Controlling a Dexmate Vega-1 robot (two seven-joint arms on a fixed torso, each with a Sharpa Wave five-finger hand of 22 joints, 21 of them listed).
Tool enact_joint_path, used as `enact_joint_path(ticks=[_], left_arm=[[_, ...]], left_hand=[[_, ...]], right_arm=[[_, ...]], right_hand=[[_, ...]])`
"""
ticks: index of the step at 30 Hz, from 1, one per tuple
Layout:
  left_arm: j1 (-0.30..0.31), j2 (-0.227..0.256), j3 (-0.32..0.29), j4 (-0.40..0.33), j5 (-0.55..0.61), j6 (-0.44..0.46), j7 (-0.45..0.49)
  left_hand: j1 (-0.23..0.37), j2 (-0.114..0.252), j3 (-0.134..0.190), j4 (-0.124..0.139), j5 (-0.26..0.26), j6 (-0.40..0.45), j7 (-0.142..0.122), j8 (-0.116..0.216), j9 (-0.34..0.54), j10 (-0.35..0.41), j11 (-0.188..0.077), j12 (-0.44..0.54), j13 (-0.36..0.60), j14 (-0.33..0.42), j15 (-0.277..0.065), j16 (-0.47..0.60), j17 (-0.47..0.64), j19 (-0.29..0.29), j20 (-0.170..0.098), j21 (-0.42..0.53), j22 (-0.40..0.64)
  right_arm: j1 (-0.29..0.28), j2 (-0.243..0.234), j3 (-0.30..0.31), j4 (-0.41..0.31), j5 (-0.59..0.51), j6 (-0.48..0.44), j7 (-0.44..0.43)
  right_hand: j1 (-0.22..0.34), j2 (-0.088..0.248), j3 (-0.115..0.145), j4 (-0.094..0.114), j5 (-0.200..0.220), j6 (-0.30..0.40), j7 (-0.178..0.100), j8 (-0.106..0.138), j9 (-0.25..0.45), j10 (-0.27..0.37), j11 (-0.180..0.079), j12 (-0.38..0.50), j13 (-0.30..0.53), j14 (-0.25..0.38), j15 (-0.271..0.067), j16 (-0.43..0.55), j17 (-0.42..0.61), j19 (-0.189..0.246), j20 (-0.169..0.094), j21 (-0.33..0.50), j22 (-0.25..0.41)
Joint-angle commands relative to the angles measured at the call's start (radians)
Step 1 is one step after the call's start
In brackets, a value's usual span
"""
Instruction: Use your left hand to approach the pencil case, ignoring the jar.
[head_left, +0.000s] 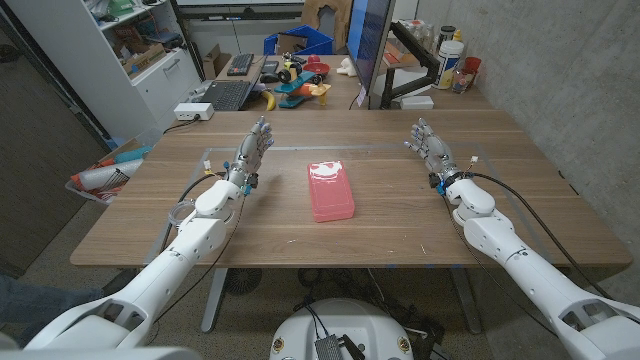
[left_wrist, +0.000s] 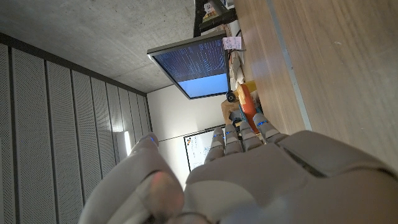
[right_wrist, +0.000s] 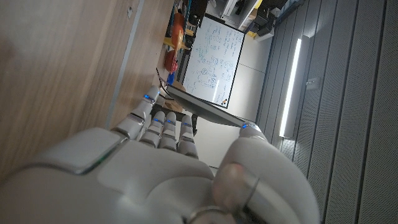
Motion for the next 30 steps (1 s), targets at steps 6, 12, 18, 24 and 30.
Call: enact_joint_path(ticks=[6,12,18,24,30], left_arm=[[0.024,-0.198,-0.237,0.009,0.215,0.091,-0.140],[0.039,-0.234,-0.291,-0.012,0.263,0.106,-0.166],[0.057,-0.255,-0.327,-0.043,0.299,0.115,-0.187],[0.077,-0.266,-0.356,-0.080,0.323,0.124,-0.199],[0.091,-0.277,-0.377,-0.102,0.338,0.130,-0.206]], left_hand=[[0.012,0.003,0.007,-0.004,0.005,0.009,0.006,0.006,0.004,0.009,0.007,0.007,0.001,0.002,0.009,0.005,0.002,-0.006,0.001,0.001,0.004],[0.013,0.005,0.007,-0.006,0.005,0.012,0.006,0.006,0.004,0.011,0.007,0.007,-0.002,0.005,0.009,0.006,0.001,-0.006,0.002,-0.003,0.004],[0.013,0.006,0.007,-0.007,0.004,0.014,0.006,0.006,0.004,0.012,0.007,0.006,-0.003,0.006,0.009,0.006,0.001,-0.006,0.003,-0.007,0.004],[0.014,0.007,0.007,-0.008,0.004,0.016,0.006,0.006,0.004,0.012,0.006,0.005,-0.005,0.006,0.009,0.006,0.001,-0.006,0.004,-0.010,0.004],[0.015,0.008,0.007,-0.009,0.004,0.015,0.005,0.005,0.004,0.013,0.006,0.004,-0.006,0.006,0.012,0.006,0.001,-0.008,0.006,-0.013,0.004]], right_arm=[[-0.022,0.153,0.181,0.001,-0.176,-0.082,0.104],[-0.019,0.188,0.217,0.003,-0.225,-0.105,0.132],[-0.019,0.215,0.247,0.004,-0.259,-0.117,0.151],[-0.023,0.237,0.269,0.004,-0.283,-0.125,0.163],[-0.022,0.255,0.283,0.008,-0.298,-0.128,0.175]], right_hand=[[0.011,0.004,0.009,-0.002,0.006,0.010,0.001,0.004,0.002,0.007,0.002,0.003,0.000,0.011,-0.004,0.005,0.000,0.010,0.001,0.001,0.004],[0.010,0.005,0.009,-0.003,0.006,0.010,0.000,0.004,0.002,0.007,0.005,0.001,-0.001,0.011,-0.004,0.005,-0.002,0.012,0.001,-0.001,0.004],[0.010,0.007,0.009,-0.003,0.005,0.012,0.000,0.003,0.002,0.010,0.004,-0.002,-0.002,0.012,-0.003,0.005,-0.003,0.014,0.001,-0.005,0.004],[0.009,0.009,0.009,-0.003,0.005,0.012,-0.002,0.002,0.002,0.011,0.004,-0.004,-0.002,0.013,-0.002,0.005,-0.005,0.015,0.001,-0.008,0.004],[0.009,0.010,0.009,-0.004,0.004,0.012,-0.002,0.001,0.002,0.013,0.005,-0.006,-0.003,0.013,-0.001,0.005,-0.007,0.017,0.001,-0.011,0.004]])
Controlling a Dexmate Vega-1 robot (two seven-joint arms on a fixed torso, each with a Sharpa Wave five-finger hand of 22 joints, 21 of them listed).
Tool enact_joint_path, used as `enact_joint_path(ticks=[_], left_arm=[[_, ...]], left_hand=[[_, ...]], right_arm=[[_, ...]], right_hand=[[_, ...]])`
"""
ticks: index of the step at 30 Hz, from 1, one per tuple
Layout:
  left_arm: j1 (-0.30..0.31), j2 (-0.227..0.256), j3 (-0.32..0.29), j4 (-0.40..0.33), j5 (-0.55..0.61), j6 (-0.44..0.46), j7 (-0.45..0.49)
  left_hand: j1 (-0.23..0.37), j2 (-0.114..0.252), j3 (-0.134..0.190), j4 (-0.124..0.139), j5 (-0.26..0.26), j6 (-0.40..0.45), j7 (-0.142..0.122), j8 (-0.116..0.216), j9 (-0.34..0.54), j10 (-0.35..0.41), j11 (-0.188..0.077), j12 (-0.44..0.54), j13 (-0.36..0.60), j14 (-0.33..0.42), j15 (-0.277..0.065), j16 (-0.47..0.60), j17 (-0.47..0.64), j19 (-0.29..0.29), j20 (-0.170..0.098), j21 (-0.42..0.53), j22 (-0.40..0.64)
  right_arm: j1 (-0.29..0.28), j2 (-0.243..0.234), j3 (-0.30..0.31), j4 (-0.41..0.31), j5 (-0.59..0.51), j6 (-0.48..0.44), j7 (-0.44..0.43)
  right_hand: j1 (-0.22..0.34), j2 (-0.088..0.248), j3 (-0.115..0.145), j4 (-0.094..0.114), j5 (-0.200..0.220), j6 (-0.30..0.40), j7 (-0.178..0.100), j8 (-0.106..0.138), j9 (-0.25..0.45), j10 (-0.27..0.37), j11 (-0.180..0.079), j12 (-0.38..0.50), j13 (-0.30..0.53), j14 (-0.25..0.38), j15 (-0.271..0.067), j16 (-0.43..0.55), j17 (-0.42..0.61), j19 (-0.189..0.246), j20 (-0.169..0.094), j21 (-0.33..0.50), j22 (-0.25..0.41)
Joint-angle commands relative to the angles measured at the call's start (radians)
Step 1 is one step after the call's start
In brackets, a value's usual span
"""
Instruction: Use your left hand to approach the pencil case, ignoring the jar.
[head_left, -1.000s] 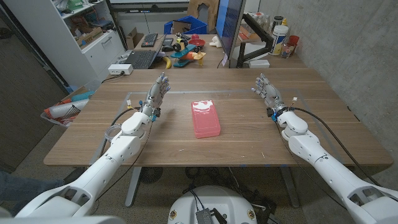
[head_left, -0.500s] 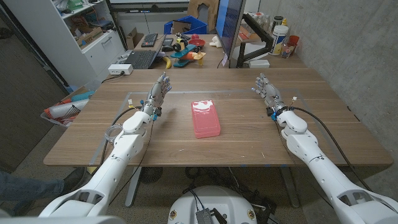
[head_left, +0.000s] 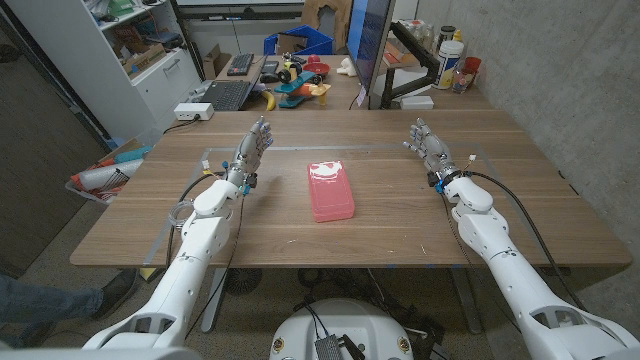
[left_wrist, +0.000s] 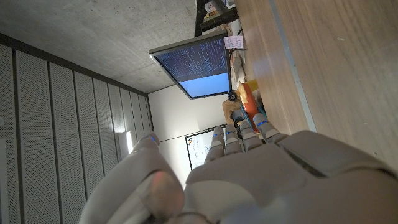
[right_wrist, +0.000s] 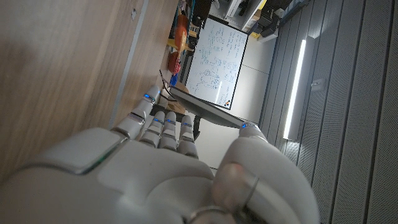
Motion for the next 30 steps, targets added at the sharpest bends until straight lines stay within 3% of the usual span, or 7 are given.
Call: enact_joint_path(ticks=[1,22,30], left_arm=[[0.033,-0.036,-0.065,-0.053,0.050,0.018,-0.027],[0.061,-0.035,-0.094,-0.115,0.088,0.011,-0.046],[0.069,-0.012,-0.072,-0.151,0.178,0.007,0.000]], left_hand=[[0.010,0.003,0.003,-0.005,0.004,0.006,0.004,0.005,0.004,0.003,0.004,0.004,0.001,0.002,0.007,0.006,0.003,-0.007,0.006,-0.002,0.004],[0.017,0.009,0.005,-0.013,0.001,0.009,-0.001,0.004,0.004,0.006,-0.001,0.001,-0.005,0.002,0.004,0.004,0.002,-0.007,0.012,-0.018,0.005],[0.024,0.013,0.007,-0.019,0.000,0.010,-0.001,0.004,0.004,0.007,-0.001,0.000,-0.007,0.002,0.004,0.003,0.002,-0.009,0.017,-0.026,0.005]], right_arm=[[-0.001,0.047,0.044,0.006,-0.052,-0.017,0.033],[0.025,0.086,0.063,0.048,-0.087,-0.012,0.055],[0.033,0.093,0.070,0.060,-0.090,-0.009,0.062]], right_hand=[[0.008,0.009,0.009,-0.003,0.005,0.012,-0.002,0.001,0.003,0.004,0.003,-0.002,-0.001,0.010,0.002,0.005,0.001,0.008,0.000,-0.004,0.004],[0.007,0.012,0.008,-0.005,0.003,0.015,-0.003,-0.001,0.003,0.009,0.003,-0.010,-0.003,0.014,0.002,0.005,-0.005,0.014,0.001,-0.015,0.005],[0.006,0.010,0.007,-0.006,0.002,0.016,-0.002,-0.002,0.003,0.010,0.003,-0.013,-0.003,0.014,0.002,0.004,-0.007,0.016,0.003,-0.020,0.005]])
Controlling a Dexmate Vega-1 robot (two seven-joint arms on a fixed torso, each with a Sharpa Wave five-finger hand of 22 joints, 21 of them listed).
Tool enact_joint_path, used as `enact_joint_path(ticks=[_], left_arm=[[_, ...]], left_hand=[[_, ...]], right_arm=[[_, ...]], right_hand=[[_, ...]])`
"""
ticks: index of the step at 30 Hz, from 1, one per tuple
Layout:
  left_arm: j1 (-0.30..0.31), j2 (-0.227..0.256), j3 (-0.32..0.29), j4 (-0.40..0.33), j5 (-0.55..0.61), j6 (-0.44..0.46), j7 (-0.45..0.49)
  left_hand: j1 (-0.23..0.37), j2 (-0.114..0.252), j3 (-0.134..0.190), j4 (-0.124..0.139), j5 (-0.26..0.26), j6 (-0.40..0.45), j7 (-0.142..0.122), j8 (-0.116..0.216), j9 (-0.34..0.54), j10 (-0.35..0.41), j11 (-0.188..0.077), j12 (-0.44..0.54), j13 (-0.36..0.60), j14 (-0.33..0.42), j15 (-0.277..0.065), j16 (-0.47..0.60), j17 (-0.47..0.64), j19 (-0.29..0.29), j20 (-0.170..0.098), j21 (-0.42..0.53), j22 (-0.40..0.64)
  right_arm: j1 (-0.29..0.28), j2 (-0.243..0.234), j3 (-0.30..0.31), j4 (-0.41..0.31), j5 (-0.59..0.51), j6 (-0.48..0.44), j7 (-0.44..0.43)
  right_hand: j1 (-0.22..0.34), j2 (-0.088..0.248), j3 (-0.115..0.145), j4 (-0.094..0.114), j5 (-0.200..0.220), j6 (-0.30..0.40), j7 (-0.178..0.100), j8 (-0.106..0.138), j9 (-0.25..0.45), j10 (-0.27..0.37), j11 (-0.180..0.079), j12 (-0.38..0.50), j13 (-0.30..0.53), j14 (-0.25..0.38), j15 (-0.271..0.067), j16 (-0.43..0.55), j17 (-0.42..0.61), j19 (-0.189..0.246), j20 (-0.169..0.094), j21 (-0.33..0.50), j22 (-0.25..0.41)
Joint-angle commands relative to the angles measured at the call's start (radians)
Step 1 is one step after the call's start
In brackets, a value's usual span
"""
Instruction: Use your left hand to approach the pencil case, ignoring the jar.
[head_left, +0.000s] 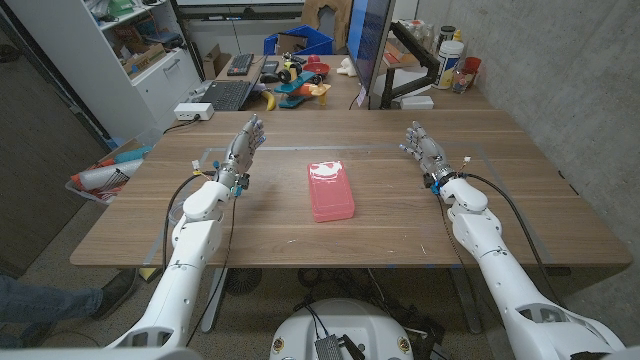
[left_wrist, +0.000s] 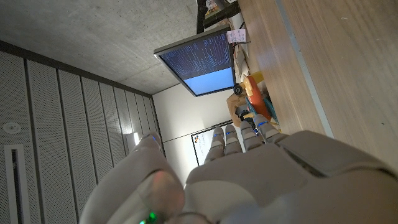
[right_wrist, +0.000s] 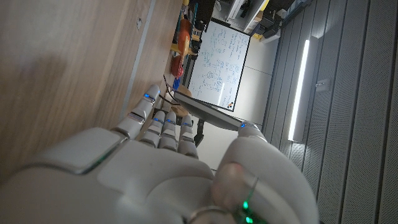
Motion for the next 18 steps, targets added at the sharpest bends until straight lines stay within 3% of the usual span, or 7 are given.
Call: enact_joint_path(ticks=[1,18], left_arm=[[0.013,0.026,0.017,-0.050,0.099,-0.008,0.041],[0.008,0.033,0.026,-0.055,0.115,-0.016,0.040]], left_hand=[[0.016,0.005,0.002,-0.008,0.000,0.005,0.003,0.004,0.005,0.007,-0.001,0.000,0.002,0.002,0.004,0.003,0.001,-0.008,0.008,-0.007,0.005],[0.027,0.010,0.005,-0.018,-0.002,0.011,0.003,0.005,0.005,0.010,0.001,-0.001,-0.001,0.003,0.003,0.003,0.001,-0.007,0.013,-0.019,0.006]], right_arm=[[0.013,0.014,0.012,0.019,-0.011,0.005,0.012],[0.020,0.023,0.024,0.034,-0.016,0.009,0.013]], right_hand=[[0.001,0.005,0.003,-0.002,0.002,0.012,0.001,-0.002,0.003,0.010,0.003,-0.006,0.001,0.011,-0.002,0.004,0.002,0.008,0.001,-0.005,0.005],[-0.001,0.006,0.001,-0.003,0.001,0.012,0.001,-0.004,0.003,0.013,0.003,-0.013,0.000,0.012,-0.002,0.004,-0.002,0.011,0.001,-0.014,0.005]])
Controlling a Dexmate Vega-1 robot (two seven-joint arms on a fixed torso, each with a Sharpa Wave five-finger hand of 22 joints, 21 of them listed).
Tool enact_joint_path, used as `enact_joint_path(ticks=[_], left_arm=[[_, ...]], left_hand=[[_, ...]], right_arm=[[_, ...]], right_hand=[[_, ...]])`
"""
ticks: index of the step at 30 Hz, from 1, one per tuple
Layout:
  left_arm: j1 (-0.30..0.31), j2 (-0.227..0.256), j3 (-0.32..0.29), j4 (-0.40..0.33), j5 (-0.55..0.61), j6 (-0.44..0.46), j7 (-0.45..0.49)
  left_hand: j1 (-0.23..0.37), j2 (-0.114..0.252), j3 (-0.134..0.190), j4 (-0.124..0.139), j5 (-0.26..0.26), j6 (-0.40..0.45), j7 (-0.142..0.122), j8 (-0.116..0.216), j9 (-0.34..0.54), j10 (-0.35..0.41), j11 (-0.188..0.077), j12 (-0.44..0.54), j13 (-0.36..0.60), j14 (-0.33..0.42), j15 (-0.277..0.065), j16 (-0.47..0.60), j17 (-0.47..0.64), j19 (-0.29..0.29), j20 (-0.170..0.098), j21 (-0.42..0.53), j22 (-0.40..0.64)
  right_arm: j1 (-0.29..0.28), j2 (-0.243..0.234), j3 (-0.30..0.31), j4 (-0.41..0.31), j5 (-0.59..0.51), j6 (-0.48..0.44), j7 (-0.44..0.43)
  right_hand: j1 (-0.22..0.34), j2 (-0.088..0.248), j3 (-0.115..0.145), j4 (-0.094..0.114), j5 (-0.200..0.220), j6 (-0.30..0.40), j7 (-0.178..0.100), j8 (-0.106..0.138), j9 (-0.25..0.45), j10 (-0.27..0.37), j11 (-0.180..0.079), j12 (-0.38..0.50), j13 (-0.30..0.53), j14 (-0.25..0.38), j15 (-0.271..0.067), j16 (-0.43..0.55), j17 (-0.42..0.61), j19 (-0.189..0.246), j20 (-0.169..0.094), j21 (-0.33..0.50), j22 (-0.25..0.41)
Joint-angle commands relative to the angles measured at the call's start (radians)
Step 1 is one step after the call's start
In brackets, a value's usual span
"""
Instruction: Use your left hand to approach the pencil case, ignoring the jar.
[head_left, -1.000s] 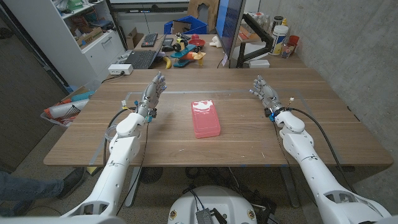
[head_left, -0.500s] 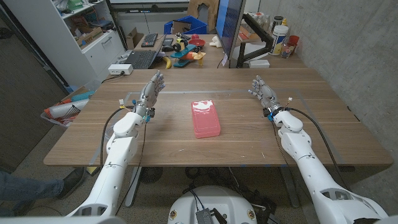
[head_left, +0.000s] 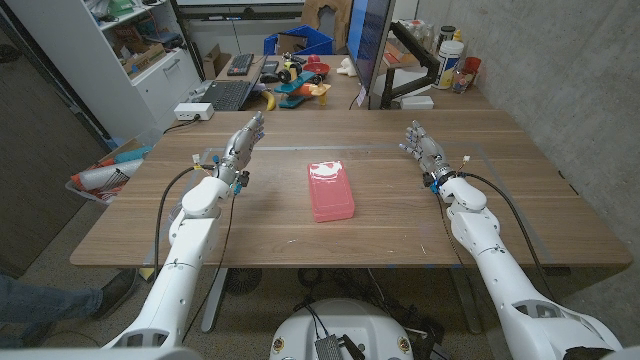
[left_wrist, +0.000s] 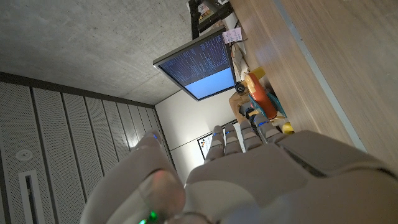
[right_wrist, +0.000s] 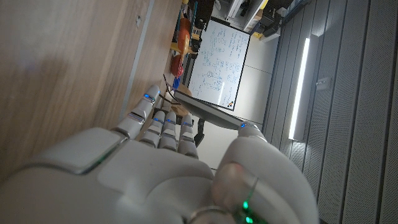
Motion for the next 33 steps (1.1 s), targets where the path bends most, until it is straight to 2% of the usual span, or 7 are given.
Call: enact_joint_path(ticks=[1,18,22,33], left_arm=[[0.000,0.010,0.008,-0.011,0.021,-0.010,0.004],[0.014,0.022,0.018,-0.044,0.035,-0.028,-0.007],[0.021,0.026,0.024,-0.063,0.055,-0.022,0.004],[0.026,0.031,0.033,-0.075,0.067,-0.033,0.003]], left_hand=[[0.010,0.000,0.003,-0.007,-0.002,0.011,0.003,0.005,0.005,0.006,0.006,-0.001,0.003,0.003,0.003,0.003,0.001,-0.002,0.007,-0.005,0.006],[0.021,0.005,0.006,-0.017,-0.005,0.015,0.003,0.005,0.005,0.003,0.006,-0.005,0.001,-0.001,0.004,0.000,0.000,-0.005,0.009,-0.018,0.006],[0.025,0.007,0.008,-0.021,-0.007,0.016,0.003,0.005,0.005,0.005,0.007,-0.005,0.000,-0.002,0.005,0.000,0.000,-0.020,0.012,-0.029,0.006],[0.029,0.008,0.009,-0.026,-0.009,0.019,0.004,0.005,0.006,0.005,0.008,-0.006,-0.001,-0.005,0.004,-0.001,0.000,-0.023,0.009,-0.036,0.007]], right_arm=[[0.005,0.008,0.009,0.011,-0.003,0.003,0.001],[0.007,0.013,0.011,-0.003,-0.006,-0.008,-0.004],[0.010,0.014,0.013,-0.006,-0.004,-0.014,-0.005],[0.015,0.018,0.017,0.009,-0.003,-0.002,-0.005]], right_hand=[[-0.001,0.006,0.001,-0.003,0.001,0.007,-0.003,-0.004,0.003,0.004,0.003,-0.005,0.000,0.008,0.002,0.003,0.002,0.011,0.002,-0.007,0.005],[-0.002,0.007,0.000,-0.005,0.001,0.009,-0.004,-0.005,0.003,0.011,0.002,-0.009,0.000,0.010,0.002,0.003,-0.001,0.017,0.002,-0.014,0.005],[-0.002,0.008,0.000,-0.005,0.001,0.009,-0.004,-0.005,0.003,0.013,0.003,-0.010,0.000,0.011,0.002,0.003,-0.002,0.018,0.002,-0.016,0.005],[-0.002,0.009,0.000,-0.006,0.000,0.009,-0.005,-0.006,0.003,0.016,0.001,-0.013,-0.001,0.013,0.003,0.004,-0.004,0.021,0.003,-0.021,0.006]])
